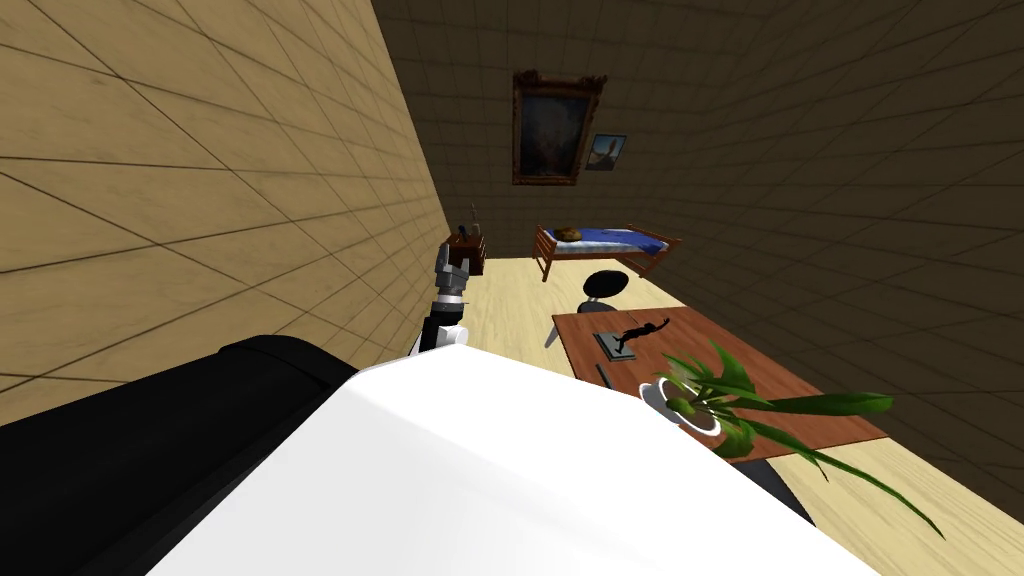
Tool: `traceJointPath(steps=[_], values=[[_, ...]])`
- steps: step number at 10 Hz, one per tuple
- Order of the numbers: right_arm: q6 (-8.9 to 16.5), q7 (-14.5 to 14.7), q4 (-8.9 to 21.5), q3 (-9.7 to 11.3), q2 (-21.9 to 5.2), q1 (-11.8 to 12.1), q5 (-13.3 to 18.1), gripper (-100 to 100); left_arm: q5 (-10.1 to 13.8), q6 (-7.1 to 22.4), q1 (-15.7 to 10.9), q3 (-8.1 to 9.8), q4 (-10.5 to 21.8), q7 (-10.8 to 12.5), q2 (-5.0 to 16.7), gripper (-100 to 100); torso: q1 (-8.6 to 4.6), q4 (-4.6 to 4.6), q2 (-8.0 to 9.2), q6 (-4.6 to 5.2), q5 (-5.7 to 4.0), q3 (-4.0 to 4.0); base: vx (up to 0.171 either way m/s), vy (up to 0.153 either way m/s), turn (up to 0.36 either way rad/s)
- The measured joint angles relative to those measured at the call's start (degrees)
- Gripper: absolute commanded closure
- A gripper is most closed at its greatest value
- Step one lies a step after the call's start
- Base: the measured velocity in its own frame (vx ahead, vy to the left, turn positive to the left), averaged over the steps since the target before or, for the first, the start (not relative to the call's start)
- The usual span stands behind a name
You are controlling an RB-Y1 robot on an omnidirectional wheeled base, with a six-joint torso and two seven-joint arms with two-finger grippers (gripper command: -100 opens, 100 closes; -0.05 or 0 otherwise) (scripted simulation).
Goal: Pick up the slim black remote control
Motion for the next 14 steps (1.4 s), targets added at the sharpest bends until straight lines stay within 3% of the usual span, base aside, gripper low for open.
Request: traceJointPath(steps=[2,3,6,8,9,10,11,12,13,14], values=[[0.80,1.01,4.36,2.39,-1.31,-0.75,1.67,-100,0.00,0.00,0.00,0.00,0.00,0.00,0.00,0,-0.04,-0.03,-0.22,-0.04,-0.01,-0.11,0.160,-0.040,0.268],[3.16,0.38,3.01,5.39,-3.36,0.40,2.60,-100,0.00,0.00,0.01,0.00,0.00,0.00,0.00,0,-0.13,-0.06,-0.28,-0.01,-0.02,-0.16,0.105,-0.046,0.084],[2.97,1.17,6.83,5.98,-3.45,-0.80,3.19,-100,0.00,0.00,0.00,0.00,0.00,0.00,0.00,0,0.13,0.04,0.23,0.03,0.02,0.13,0.030,-0.001,0.051],[3.43,1.96,8.52,7.02,-4.12,-0.28,4.00,-100,0.00,0.00,0.00,0.00,0.00,0.00,0.00,0,0.05,0.02,0.10,0.02,0.00,0.06,0.069,-0.029,0.112],[2.90,2.80,11.28,7.35,-4.17,-1.03,4.56,-100,0.00,0.00,0.00,0.00,0.00,0.00,0.00,0,-0.03,0.01,0.03,-0.01,-0.01,0.02,0.113,-0.035,0.217],[2.83,3.37,13.98,8.66,-4.65,-1.82,5.24,-100,0.00,0.00,0.00,0.00,0.00,0.00,0.00,0,-0.03,-0.01,-0.09,-0.02,-0.01,-0.05,0.143,-0.044,0.197],[5.02,2.31,12.52,11.75,-6.08,-0.87,5.91,-100,0.00,0.00,0.01,0.00,0.00,0.00,0.00,0,-0.05,-0.04,-0.20,0.00,-0.02,-0.11,0.103,-0.056,0.055],[4.96,3.41,15.00,10.94,-5.28,-1.30,6.35,-100,0.00,0.00,0.01,0.01,0.00,0.00,0.00,0,-0.07,-0.03,-0.12,0.02,-0.03,-0.07,0.105,-0.042,0.195],[4.45,4.75,17.55,11.60,-5.64,-1.51,6.97,-100,0.00,0.00,0.00,0.00,0.00,0.00,0.00,0,-0.05,-0.02,-0.12,-0.01,-0.01,-0.06,0.098,-0.045,0.104],[5.25,4.37,17.05,13.28,-6.53,-1.11,7.25,-100,0.00,0.00,0.01,0.01,0.00,0.00,0.00,0,-0.03,-0.02,-0.08,0.02,-0.02,-0.05,0.086,-0.044,0.082]])
